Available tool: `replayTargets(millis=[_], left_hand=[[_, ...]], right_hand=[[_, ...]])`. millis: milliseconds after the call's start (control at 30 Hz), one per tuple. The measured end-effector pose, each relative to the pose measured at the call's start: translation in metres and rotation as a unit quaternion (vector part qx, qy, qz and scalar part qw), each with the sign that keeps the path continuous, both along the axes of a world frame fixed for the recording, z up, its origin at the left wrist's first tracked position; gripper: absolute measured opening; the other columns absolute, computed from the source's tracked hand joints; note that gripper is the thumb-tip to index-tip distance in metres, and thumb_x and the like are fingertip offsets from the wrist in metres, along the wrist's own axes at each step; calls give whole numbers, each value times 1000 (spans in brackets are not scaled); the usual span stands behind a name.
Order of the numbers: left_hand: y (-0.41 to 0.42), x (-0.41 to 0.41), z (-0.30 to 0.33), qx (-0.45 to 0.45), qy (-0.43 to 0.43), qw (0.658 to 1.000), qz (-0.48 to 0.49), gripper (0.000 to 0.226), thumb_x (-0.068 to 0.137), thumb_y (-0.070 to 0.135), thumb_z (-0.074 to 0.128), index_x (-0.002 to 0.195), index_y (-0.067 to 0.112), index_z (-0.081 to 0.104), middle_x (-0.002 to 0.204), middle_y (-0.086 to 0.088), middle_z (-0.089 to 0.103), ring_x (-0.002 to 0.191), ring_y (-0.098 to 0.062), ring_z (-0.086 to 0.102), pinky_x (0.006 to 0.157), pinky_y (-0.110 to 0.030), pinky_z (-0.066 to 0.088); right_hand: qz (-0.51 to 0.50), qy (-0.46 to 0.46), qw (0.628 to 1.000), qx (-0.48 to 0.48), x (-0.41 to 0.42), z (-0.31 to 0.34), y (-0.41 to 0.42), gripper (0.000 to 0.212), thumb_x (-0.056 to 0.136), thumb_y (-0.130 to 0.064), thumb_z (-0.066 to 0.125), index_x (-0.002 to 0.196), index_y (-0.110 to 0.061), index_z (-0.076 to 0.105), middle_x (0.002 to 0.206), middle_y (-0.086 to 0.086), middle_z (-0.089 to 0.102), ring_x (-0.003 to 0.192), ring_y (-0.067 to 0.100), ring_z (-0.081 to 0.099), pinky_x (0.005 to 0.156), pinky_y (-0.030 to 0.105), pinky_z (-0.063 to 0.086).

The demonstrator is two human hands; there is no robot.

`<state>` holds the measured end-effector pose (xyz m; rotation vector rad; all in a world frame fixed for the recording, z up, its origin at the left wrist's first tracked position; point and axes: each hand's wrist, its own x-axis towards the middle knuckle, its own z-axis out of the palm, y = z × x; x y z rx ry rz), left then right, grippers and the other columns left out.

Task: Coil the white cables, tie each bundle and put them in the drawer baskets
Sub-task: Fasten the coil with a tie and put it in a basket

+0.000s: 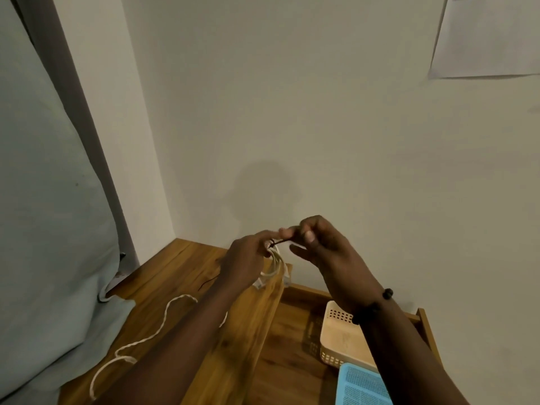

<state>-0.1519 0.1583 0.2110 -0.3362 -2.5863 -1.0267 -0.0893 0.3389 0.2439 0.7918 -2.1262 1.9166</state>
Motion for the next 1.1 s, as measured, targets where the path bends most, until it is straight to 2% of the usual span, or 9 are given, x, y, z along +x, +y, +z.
replayTargets(millis=[100,233,300,400,567,700,833,967,1100], left_hand=[[4,14,-3,-6,-9,997,-81,33,100,16,45,121,35,63,102,11,66,92,-6,62,77,-19,53],[19,32,-11,8,45,993,-107,22,99,31,48,108,33,68,92,18,70,81,0,64,69,-21,56],[28,42,-10,32,62,990,-121,25,97,40,47,101,30,70,84,18,70,76,-1,65,64,-21,56],[34,43,-10,42,42,993,-106,39,89,62,44,113,42,67,85,16,72,66,2,62,54,-13,48],[33,33,-13,57,-7,991,-117,31,92,56,47,122,61,52,96,10,74,59,-5,61,54,-27,52],[30,31,-7,79,-30,988,-128,22,94,50,48,110,54,63,99,16,71,89,-5,66,77,-36,59],[33,38,6,118,-43,978,-165,26,95,37,53,103,62,56,90,22,66,88,8,62,74,-8,49],[37,42,5,139,-31,968,-205,33,92,41,52,124,50,56,108,18,68,103,5,61,84,-6,47],[43,46,1,194,-27,960,-200,27,87,46,54,112,47,64,107,31,67,107,8,58,82,-6,46]], right_hand=[[35,-89,970,-224,-15,6,5,21,105,-17,33,97,-5,48,86,10,59,88,24,67,88,39,54],[-38,-141,929,-341,-38,18,15,29,105,-10,29,81,-13,45,75,1,46,59,11,39,59,27,43],[-66,-148,925,-343,-45,22,18,30,105,-10,29,79,-14,44,74,0,46,55,9,35,52,23,36],[-52,-134,938,-315,-46,22,17,27,105,-13,30,84,-14,46,74,-1,47,54,8,34,51,21,33],[16,-84,970,-227,-32,23,9,18,105,-17,32,94,-11,45,77,-1,47,58,8,34,55,23,34],[66,-77,966,-237,-20,26,8,22,105,-16,31,90,-11,46,76,0,46,58,9,35,54,24,37],[93,-61,953,-282,-13,33,3,24,105,-16,31,88,-12,47,77,0,46,57,8,34,53,21,35],[20,-68,963,-259,-29,39,9,25,106,-16,31,87,-13,47,76,-1,48,56,7,32,51,19,32],[-11,-84,968,-236,-38,31,12,24,106,-16,31,87,-13,47,75,-2,49,56,7,32,50,19,31]])
